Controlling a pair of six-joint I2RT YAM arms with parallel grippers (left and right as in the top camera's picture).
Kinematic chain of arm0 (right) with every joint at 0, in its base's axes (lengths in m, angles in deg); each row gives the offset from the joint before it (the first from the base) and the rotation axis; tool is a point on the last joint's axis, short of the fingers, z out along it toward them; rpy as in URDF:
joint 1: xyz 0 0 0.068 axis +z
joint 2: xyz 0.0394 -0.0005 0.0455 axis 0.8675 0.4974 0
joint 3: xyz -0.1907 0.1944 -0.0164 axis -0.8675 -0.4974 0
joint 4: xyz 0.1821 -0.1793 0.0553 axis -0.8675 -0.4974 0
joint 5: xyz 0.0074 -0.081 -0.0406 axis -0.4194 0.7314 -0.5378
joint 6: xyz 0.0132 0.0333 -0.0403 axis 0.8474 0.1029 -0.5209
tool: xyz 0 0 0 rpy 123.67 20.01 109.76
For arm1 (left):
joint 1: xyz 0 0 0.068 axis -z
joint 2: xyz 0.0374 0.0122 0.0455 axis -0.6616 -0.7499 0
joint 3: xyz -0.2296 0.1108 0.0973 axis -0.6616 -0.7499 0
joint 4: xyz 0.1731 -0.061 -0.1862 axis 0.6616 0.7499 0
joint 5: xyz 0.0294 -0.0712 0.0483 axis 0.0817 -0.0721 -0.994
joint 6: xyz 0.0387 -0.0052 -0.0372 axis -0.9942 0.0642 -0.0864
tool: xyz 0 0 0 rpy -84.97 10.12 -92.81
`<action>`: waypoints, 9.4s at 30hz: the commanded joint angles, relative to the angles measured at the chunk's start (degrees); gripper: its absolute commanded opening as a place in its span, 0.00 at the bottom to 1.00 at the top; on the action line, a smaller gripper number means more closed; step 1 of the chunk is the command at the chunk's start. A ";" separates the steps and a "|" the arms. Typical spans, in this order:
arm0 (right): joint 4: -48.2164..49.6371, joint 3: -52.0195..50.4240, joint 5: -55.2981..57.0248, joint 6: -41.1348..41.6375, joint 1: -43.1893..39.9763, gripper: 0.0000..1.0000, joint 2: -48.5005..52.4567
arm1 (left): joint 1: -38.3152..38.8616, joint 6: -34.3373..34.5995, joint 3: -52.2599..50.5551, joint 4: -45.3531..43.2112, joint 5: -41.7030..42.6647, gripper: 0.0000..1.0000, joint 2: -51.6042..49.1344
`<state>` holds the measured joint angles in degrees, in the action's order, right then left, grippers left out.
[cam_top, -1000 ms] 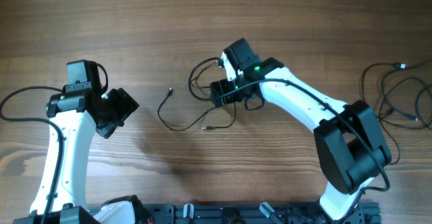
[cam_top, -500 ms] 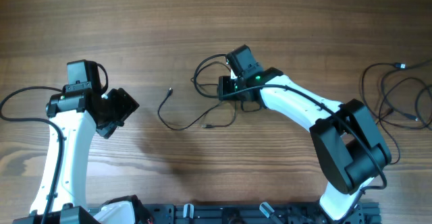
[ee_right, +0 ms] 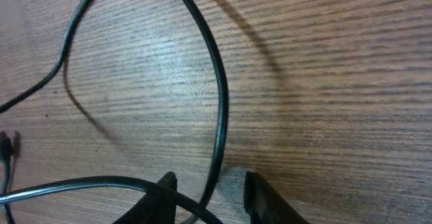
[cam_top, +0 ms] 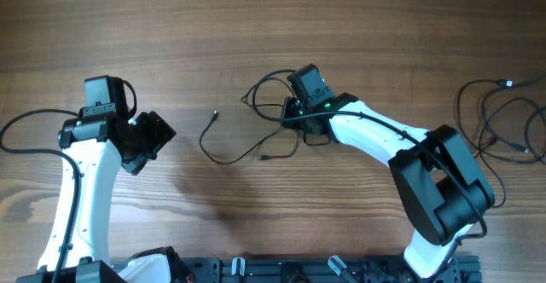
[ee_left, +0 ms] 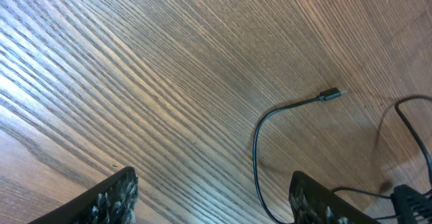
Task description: Untangle cables
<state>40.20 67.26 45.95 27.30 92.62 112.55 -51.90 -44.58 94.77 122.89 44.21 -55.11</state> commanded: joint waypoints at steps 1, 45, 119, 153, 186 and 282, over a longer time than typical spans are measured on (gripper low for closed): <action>0.96 -0.63 1.20 2.47 0.00 0.33 1.44 | -0.28 0.76 0.00 0.09 -0.72 0.73 -0.11; -10.12 6.34 -9.73 -10.03 -6.05 0.04 -4.72 | -0.28 0.76 0.00 0.09 -0.72 0.73 -0.11; -37.33 26.03 -10.01 -32.30 -64.70 0.79 -4.20 | 11.78 0.33 0.00 -4.28 1.20 0.75 -0.11; -51.82 23.17 -4.46 -42.75 -26.67 0.98 -12.20 | 24.35 -5.49 -3.06 2.86 -8.70 0.76 3.30; -32.54 -7.96 -4.00 -42.56 -26.67 1.00 -55.21 | 24.37 -5.70 -15.65 -3.85 -7.15 1.00 40.24; 16.87 -62.29 -4.48 -42.56 -30.71 1.00 -108.78 | 24.37 -5.70 -15.65 -3.85 -7.15 1.00 40.19</action>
<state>56.79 5.03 42.41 -14.49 62.21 4.56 -27.86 -50.41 79.49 119.00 37.02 -15.13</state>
